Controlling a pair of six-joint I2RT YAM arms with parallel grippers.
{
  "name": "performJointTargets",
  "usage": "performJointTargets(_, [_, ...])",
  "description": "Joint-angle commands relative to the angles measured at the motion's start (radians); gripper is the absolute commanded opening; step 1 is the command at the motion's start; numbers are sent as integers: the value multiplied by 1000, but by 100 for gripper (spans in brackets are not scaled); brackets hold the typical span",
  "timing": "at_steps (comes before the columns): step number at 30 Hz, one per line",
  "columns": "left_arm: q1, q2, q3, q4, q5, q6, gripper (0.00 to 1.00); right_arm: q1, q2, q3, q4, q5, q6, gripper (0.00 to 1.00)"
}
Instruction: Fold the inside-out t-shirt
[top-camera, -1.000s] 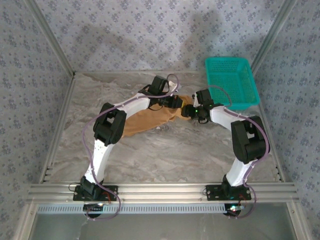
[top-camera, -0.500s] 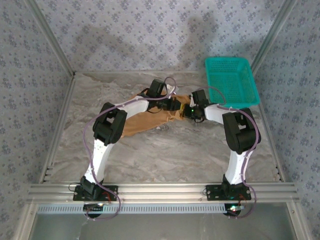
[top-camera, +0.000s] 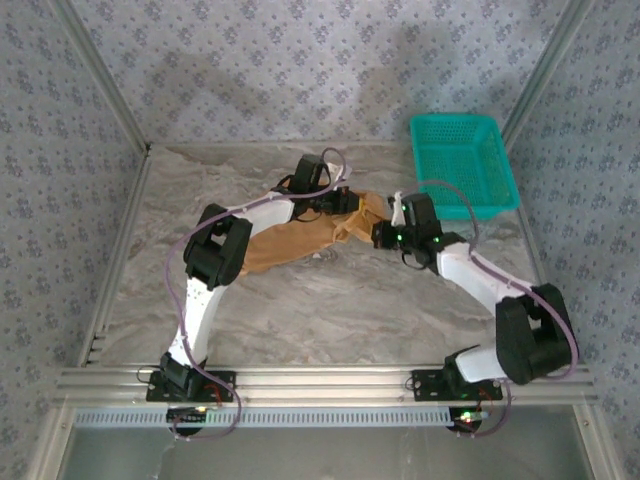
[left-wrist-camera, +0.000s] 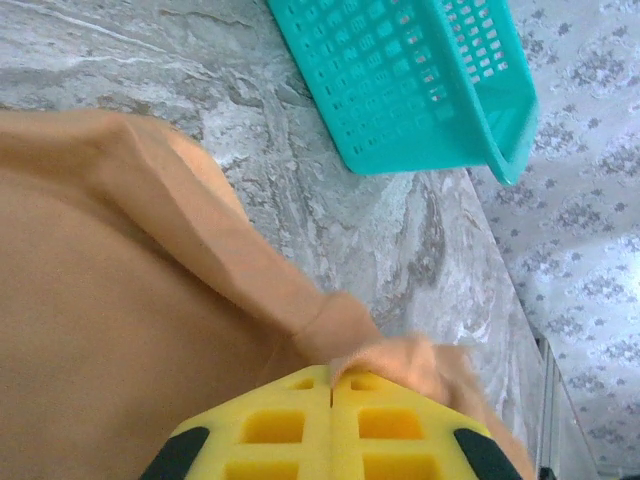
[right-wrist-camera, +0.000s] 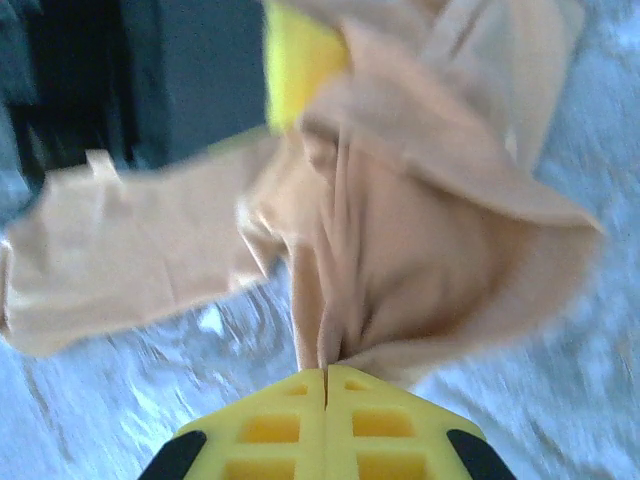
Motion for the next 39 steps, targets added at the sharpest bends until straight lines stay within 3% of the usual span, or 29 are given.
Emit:
performJointTargets(1, [11, 13, -19, 77, -34, -50, 0, 7, -97, -137, 44, 11, 36, 0])
performJointTargets(5, [12, 18, -31, 116, -44, -87, 0, 8, -138, -247, 82, 16, 93, 0])
performJointTargets(9, [3, 12, -42, 124, -37, -95, 2, 8, -108, -223, 35, 43, 89, 0])
performJointTargets(10, [-1, 6, -45, 111, -37, -88, 8, 8, -102, -207, 23, 44, 81, 0])
performJointTargets(12, [-6, -21, -61, 68, -46, -47, 22, 8, -87, -169, -20, 64, 77, 10])
performJointTargets(13, [-10, -48, -84, 35, -66, -13, 31, 8, -79, -152, -42, 69, 72, 21])
performJointTargets(14, [-12, -84, -114, 6, -90, 24, 37, 7, -71, -131, -65, 85, 72, 40])
performJointTargets(15, [-12, -117, -144, -20, -111, 55, 46, 5, -63, -115, -85, 96, 76, 42])
performJointTargets(17, [-6, -208, -211, -108, -198, 132, 75, -3, -41, -76, -126, 105, 83, 43])
performJointTargets(18, [-4, -250, -246, -144, -239, 162, 79, -6, -30, -56, -141, 110, 87, 45])
performJointTargets(19, [2, -308, -300, -160, -281, 187, 93, -8, -16, -34, -160, 115, 90, 49])
performJointTargets(20, [9, -370, -356, -174, -345, 209, 99, -10, -4, -15, -171, 112, 90, 53])
performJointTargets(24, [25, -579, -533, -274, -653, 268, 100, -17, 64, 64, -245, 122, 112, 64])
performJointTargets(27, [72, -672, -601, -428, -808, 227, 100, -26, 144, 123, -292, 132, 116, 66])
performJointTargets(34, [235, -837, -844, -461, -793, 110, 100, -81, 292, 207, -286, 47, 151, 67])
performJointTargets(39, [265, -873, -917, -457, -779, 70, 87, -63, 318, 243, -287, 32, 148, 69])
